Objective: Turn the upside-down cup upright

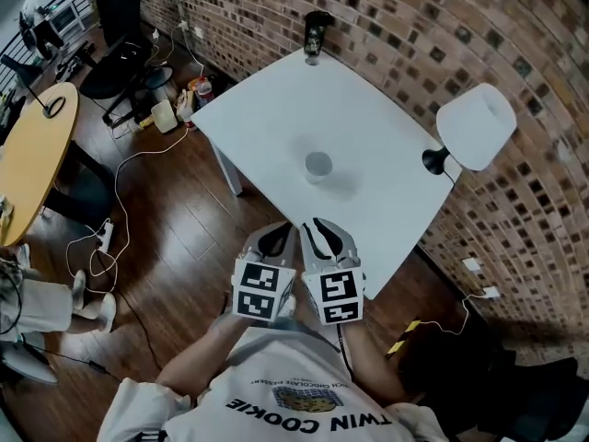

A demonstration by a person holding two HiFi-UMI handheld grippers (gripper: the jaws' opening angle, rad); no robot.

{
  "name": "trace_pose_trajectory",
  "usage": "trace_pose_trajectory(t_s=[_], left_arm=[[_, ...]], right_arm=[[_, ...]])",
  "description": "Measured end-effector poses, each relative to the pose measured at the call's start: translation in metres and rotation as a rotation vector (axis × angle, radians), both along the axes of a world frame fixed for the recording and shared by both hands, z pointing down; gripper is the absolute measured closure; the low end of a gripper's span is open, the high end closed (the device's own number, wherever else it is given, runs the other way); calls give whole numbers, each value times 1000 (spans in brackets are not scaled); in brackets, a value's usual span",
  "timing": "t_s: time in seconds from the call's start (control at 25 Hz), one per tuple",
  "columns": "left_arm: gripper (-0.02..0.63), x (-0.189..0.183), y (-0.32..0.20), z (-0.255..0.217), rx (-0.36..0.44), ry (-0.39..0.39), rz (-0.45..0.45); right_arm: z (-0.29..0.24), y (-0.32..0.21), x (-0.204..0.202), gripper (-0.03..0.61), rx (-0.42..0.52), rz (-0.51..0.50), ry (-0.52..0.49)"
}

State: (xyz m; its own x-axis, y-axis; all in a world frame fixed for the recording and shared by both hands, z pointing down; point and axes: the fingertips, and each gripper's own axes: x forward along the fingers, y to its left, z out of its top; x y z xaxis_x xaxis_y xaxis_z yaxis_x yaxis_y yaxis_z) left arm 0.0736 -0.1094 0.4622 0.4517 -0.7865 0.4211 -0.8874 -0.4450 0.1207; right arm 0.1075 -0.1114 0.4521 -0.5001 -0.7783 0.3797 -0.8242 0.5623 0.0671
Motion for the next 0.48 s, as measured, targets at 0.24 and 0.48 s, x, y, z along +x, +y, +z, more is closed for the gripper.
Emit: trace_pose_trajectory(t_s=[0.24,0.48], left_arm=[[607,-9,-37,7,-10,2,-9],[607,-20,-74,24,-49,21,42]], right_arm=[[20,-55,-5,486,-43,0,69],[53,-106,-10,465,-92,-8,238]])
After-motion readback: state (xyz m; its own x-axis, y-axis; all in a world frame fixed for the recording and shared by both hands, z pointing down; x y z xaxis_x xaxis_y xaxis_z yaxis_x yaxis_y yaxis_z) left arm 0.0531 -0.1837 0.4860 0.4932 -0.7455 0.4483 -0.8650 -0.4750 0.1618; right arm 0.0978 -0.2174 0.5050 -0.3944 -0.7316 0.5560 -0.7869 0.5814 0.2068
